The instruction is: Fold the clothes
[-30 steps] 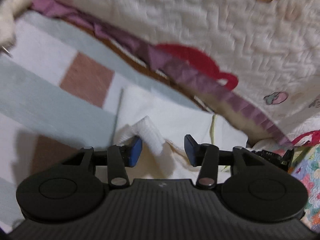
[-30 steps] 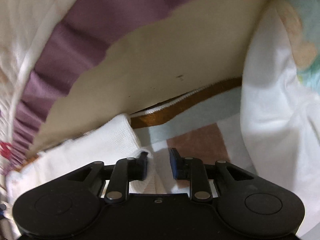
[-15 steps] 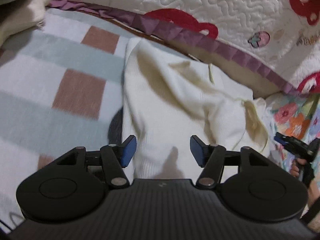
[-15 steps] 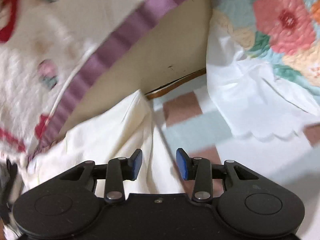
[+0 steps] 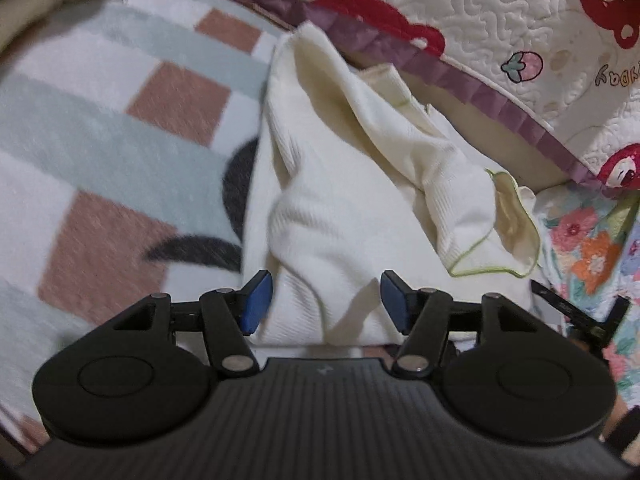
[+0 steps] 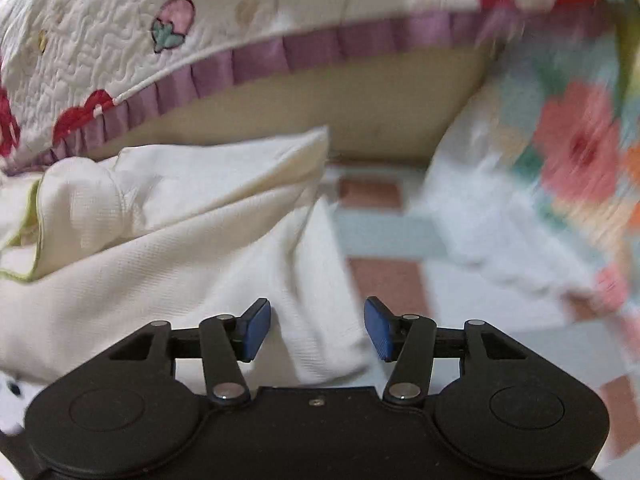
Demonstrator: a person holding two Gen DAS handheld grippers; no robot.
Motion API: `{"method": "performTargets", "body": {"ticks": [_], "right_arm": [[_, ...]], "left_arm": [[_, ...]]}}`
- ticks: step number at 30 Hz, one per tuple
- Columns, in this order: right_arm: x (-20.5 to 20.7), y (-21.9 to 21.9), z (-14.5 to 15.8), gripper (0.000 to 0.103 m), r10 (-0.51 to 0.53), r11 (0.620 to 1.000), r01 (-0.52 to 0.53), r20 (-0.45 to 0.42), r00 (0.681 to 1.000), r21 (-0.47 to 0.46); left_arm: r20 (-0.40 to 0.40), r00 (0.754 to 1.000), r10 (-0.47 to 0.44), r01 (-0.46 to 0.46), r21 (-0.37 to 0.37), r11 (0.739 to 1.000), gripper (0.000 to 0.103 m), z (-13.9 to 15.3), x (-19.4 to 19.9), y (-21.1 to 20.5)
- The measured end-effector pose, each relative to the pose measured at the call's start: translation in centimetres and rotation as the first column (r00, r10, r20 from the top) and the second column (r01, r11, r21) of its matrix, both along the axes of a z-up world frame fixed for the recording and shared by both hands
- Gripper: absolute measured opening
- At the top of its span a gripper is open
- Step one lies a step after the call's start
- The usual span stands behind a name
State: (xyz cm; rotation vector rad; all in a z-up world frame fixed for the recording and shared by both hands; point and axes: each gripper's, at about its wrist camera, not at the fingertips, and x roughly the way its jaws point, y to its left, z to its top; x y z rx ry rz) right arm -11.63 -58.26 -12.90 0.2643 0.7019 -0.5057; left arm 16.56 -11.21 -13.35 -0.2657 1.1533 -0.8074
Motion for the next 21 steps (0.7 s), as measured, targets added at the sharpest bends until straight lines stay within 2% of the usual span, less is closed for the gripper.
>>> {"method": "performTargets", "body": {"ticks": [1,2,3,6,9,11,12,13,14,15,17,20,21], "right_arm": [[0.3,-0.2,-0.3,0.050,0.007,0.999,-0.007,0.001,1.000,0.051],[1.0,0.1,-0.5,0.008,0.021,0.999,-0.019,-0.032,0.999,0.049],[2.0,1.5,-0.2,0.006,0.014,0.998,-0.020,-0.111,0.994,-0.053],[2.6,4.1,1.1,0.004,-0.044,0.963,-0.003,-0.169,0.985,-0.268],[1.8,2.0,-0.5,0.000,-0.181,0.961,0.124,-0.223,0.958,-0.248],[0.2,0.5,-1.1,0.001,-0.272,0.948,0.222,-0.218,0.937,-0.229],[-1.2,-0.2,-0.8,0.002,-0.305,0.949,0.286,-0.157,0.939,-0.136],[-2.7,-1.0,-0.6,0.009,-0.342,0.940,0.340,-0.098,0.934,-0.038],[-4.7,-1.4,-0.3,0.012,-0.375,0.923,0.375,-0.010,0.927,0.091],[-5.9,-1.5,-0.3,0.016,-0.394,0.908,0.382,0.035,0.919,0.174],[-8.3,-1.5,-0.9,0.048,-0.422,0.863,0.362,0.108,0.900,0.353],[-9.9,-0.5,-2.0,0.050,-0.471,0.803,0.328,0.193,0.861,0.497],[-9.9,-0.3,-2.3,0.050,-0.479,0.787,0.310,0.211,0.852,0.533]], "left_arm": [[-0.003,1.000,-0.006,0.006,0.002,1.000,0.057,-0.1,-0.2,-0.2],[-0.005,1.000,-0.012,0.012,0.006,1.000,0.057,-0.2,-0.4,-0.4],[0.000,1.000,-0.015,0.015,0.020,1.000,0.057,-0.3,-0.5,-0.6],[0.015,0.999,-0.035,0.034,0.078,0.996,0.056,-0.1,-1.0,-1.0],[-0.027,1.000,0.012,-0.009,0.093,0.996,0.057,-0.1,-1.1,-0.7],[-0.070,0.995,0.074,-0.067,0.087,0.994,0.057,-0.1,-1.2,-0.2],[-0.083,0.992,0.094,-0.087,0.083,0.993,0.057,0.0,-1.3,0.0],[-0.096,0.989,0.117,-0.110,0.076,0.991,0.058,0.1,-1.6,0.3],[-0.114,0.984,0.139,-0.132,0.066,0.989,0.058,0.2,-1.8,0.7],[-0.136,0.978,0.157,-0.151,0.054,0.987,0.058,0.2,-2.0,1.0],[-0.209,0.959,0.191,-0.194,0.008,0.981,0.060,0.0,-2.2,1.6],[-0.420,0.882,0.214,-0.286,-0.116,0.951,0.061,-1.5,-2.6,2.6],[-0.461,0.862,0.213,-0.307,-0.138,0.942,0.061,-1.9,-2.9,2.5]]}}
